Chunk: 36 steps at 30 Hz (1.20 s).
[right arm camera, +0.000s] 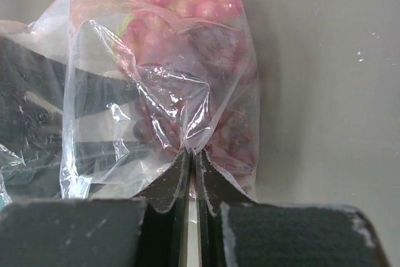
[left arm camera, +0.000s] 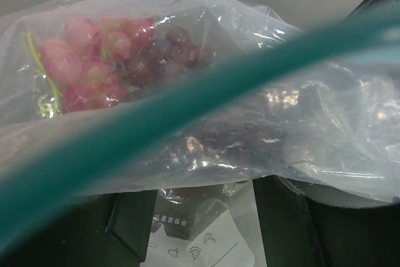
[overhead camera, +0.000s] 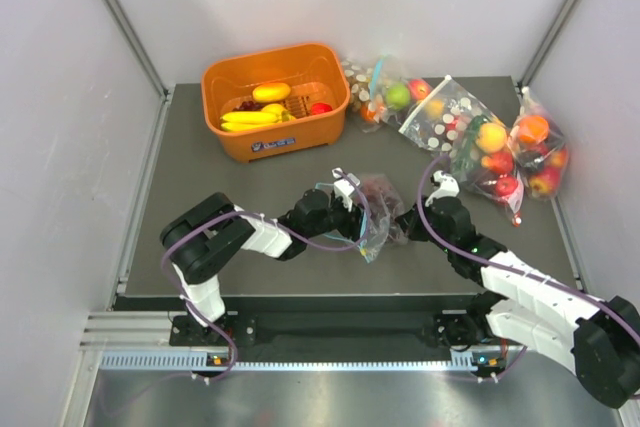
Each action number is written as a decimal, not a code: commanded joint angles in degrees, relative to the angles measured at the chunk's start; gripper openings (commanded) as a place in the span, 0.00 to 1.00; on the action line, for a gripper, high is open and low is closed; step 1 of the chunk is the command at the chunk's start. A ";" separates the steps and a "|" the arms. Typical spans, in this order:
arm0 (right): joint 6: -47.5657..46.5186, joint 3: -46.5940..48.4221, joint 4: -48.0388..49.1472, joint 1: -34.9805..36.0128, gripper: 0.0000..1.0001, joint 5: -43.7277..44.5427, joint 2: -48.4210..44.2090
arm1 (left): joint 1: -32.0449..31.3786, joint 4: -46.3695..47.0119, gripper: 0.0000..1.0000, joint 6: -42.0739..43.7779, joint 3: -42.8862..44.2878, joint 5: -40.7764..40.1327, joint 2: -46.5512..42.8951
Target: Open the zip-top bag and remove the fake food
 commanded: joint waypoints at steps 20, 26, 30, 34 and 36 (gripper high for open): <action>-0.26 -2.08 -1.13 -0.30 0.00 0.54 -5.95 | 1.75 1.57 0.00 -1.18 -1.70 -3.39 -2.86; 0.36 -2.35 -1.93 -0.56 0.00 2.47 -6.74 | 2.02 -1.77 0.00 -0.83 -5.57 -1.20 -10.94; 0.71 -2.08 -1.75 -1.17 0.00 3.27 -7.27 | 2.02 -5.28 0.00 -0.22 -6.97 0.74 -15.69; 0.80 -1.56 -2.01 -1.79 0.00 3.44 -7.88 | 2.02 -12.66 0.00 1.01 -7.06 -3.37 -20.44; 1.06 -1.56 -2.01 -1.97 0.02 3.27 -8.32 | 2.02 -15.12 0.00 0.93 -7.33 -4.71 -22.99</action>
